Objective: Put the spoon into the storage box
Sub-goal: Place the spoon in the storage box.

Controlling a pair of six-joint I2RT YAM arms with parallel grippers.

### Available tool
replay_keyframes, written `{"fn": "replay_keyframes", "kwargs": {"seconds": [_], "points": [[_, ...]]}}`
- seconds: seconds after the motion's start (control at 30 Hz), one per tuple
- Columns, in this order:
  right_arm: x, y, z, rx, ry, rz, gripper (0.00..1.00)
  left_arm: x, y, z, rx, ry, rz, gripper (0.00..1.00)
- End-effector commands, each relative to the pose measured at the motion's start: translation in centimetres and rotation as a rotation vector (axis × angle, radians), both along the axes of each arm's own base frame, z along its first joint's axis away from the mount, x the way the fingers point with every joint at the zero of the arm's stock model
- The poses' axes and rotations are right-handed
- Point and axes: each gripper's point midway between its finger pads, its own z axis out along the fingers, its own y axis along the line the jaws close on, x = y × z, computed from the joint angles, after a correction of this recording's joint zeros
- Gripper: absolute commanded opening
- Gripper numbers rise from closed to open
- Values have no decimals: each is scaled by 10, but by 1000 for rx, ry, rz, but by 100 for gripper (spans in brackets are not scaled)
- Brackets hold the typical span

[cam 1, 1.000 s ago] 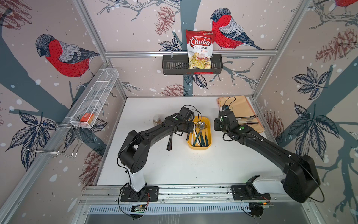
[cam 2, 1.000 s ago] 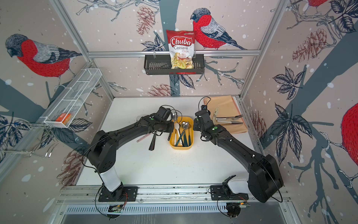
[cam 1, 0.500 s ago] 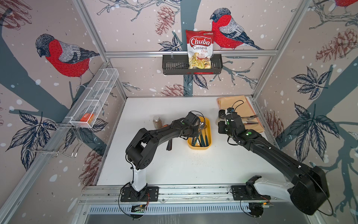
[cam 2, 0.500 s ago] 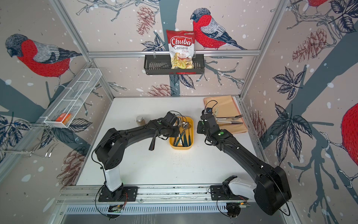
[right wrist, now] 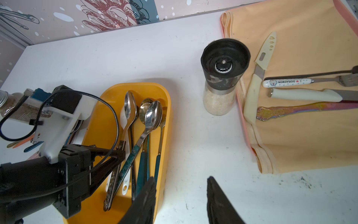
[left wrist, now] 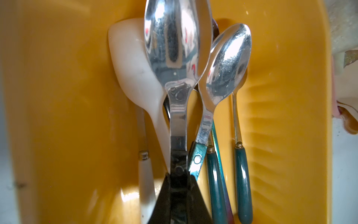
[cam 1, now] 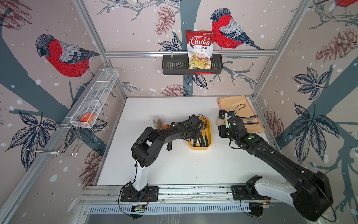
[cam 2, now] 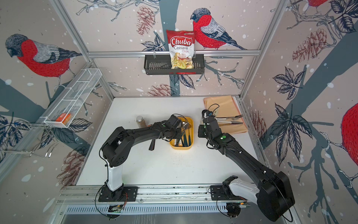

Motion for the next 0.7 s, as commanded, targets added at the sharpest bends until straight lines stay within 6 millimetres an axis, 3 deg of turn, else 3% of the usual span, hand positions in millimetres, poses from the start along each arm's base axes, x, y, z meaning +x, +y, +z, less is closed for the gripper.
{"fn": "replay_keyframes", "kwargs": {"seconds": [0.0,0.13,0.3,0.43,0.6,0.67], "points": [[-1,4,1,10,-8,29,45,0,-3,0,12,-7,8,12],[-1,4,-1,9,-6,29,45,0,-6,8,39,-29,-22,24],[6,6,-3,4,-9,20,45,6,-7,40,58,-111,-86,42],[14,9,-2,-1,-4,13,45,5,-1,64,93,-159,-142,46],[26,18,9,3,-22,17,45,-2,32,90,181,-227,-179,46],[32,22,2,-10,-5,16,45,-3,50,93,194,-228,-183,46]]}}
